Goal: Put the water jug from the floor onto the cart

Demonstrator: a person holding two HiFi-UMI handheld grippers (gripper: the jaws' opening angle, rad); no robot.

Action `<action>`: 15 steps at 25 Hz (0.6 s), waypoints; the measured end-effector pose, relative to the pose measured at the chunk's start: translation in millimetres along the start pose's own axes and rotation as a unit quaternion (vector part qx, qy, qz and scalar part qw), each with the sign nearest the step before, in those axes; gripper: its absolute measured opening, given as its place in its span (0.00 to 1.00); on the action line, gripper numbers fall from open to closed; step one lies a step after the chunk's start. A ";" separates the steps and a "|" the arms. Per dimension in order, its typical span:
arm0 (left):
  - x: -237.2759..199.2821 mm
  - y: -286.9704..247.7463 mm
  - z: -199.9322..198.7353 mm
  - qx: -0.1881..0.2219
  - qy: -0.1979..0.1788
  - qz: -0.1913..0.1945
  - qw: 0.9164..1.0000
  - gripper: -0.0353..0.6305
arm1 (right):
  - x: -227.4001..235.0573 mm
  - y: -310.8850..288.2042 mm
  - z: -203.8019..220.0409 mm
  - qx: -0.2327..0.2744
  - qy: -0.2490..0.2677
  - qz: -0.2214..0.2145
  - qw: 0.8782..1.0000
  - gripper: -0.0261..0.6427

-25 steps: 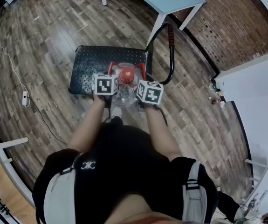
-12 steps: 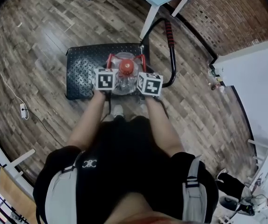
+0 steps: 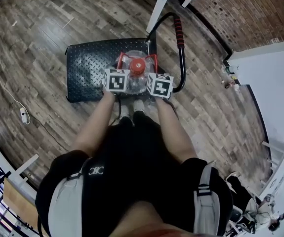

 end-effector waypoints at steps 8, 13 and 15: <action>17.2 -44.4 30.5 -0.026 -0.001 -0.008 1.000 0.06 | 21.9 -32.3 31.1 -0.020 0.000 0.018 1.000 0.13; 31.1 -69.7 50.4 -0.041 -0.007 -0.016 0.999 0.06 | 39.8 -52.5 52.7 -0.052 -0.017 0.027 0.998 0.13; 33.9 -78.4 56.8 -0.050 -0.008 -0.017 0.999 0.06 | 46.4 -60.0 59.8 -0.062 -0.023 0.026 0.998 0.13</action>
Point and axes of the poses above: the fingertips, and each gripper's own axes: y backward along the fingers, x to its right, z out of its underside, the point moved 10 cm from there along y, backward along the fingers, and after that the axes turned 13 degrees about -z, right-handed, at the moved point
